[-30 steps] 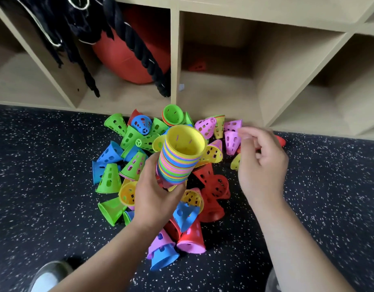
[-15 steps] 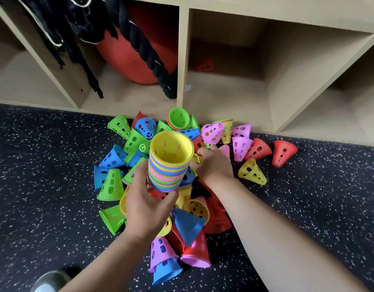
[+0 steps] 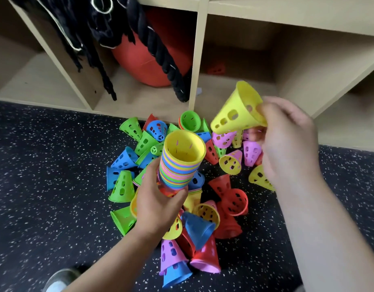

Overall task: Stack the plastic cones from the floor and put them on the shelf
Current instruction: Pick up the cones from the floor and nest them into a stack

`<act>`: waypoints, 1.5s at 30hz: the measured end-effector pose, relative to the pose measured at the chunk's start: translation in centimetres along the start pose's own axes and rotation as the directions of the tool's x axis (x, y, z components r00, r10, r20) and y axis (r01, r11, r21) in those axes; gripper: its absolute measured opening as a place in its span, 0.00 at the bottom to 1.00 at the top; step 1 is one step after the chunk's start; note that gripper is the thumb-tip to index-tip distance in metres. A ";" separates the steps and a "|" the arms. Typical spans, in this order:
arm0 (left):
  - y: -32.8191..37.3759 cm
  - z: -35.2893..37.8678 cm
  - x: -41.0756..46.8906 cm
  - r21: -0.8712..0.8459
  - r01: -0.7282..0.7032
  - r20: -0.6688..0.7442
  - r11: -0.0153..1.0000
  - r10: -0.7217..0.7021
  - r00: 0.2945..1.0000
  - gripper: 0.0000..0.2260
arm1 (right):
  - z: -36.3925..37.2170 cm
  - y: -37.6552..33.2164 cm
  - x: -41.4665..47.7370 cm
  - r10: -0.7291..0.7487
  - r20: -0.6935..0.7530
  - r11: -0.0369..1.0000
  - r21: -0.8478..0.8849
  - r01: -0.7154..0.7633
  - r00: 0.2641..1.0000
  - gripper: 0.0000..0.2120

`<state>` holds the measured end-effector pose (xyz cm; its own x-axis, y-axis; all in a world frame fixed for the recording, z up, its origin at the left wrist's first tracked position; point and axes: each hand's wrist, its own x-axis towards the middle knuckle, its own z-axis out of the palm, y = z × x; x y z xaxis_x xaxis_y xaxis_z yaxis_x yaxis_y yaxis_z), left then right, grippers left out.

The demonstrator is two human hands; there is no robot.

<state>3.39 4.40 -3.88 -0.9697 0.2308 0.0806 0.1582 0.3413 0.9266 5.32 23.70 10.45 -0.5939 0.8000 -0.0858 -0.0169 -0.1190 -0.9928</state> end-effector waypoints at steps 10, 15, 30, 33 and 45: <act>0.4 -1.6 -0.3 -0.077 -0.025 -0.027 0.997 0.023 0.999 0.31 | 1.0 5.2 -1.2 0.024 0.039 0.901 -0.434 -0.004 0.999 0.07; -0.8 -3.5 0.8 -0.078 -0.002 -0.121 0.997 -0.008 0.993 0.29 | 0.6 12.5 -1.0 0.452 0.058 0.468 -0.865 -0.181 0.890 0.15; -1.9 -4.9 2.3 -0.036 0.025 -0.133 0.999 -0.030 0.991 0.33 | 4.2 15.5 -1.2 0.372 -0.103 0.752 -0.549 -0.365 0.922 0.09; -2.0 -5.1 2.3 -0.022 0.018 -0.116 1.000 -0.021 0.993 0.33 | 3.1 13.2 -1.5 0.004 0.017 0.762 -0.647 0.008 1.000 0.09; -1.2 -4.6 0.7 0.020 -0.013 -0.109 1.000 0.015 0.994 0.33 | 4.6 1.9 -6.0 -0.577 0.603 0.446 -0.333 0.830 0.552 0.13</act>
<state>1.66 -0.08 -3.27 -0.9817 0.1351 0.1339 0.1743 0.3566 0.9179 5.16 15.94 9.42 -0.8027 0.1557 0.5758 -0.2325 0.8073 -0.5425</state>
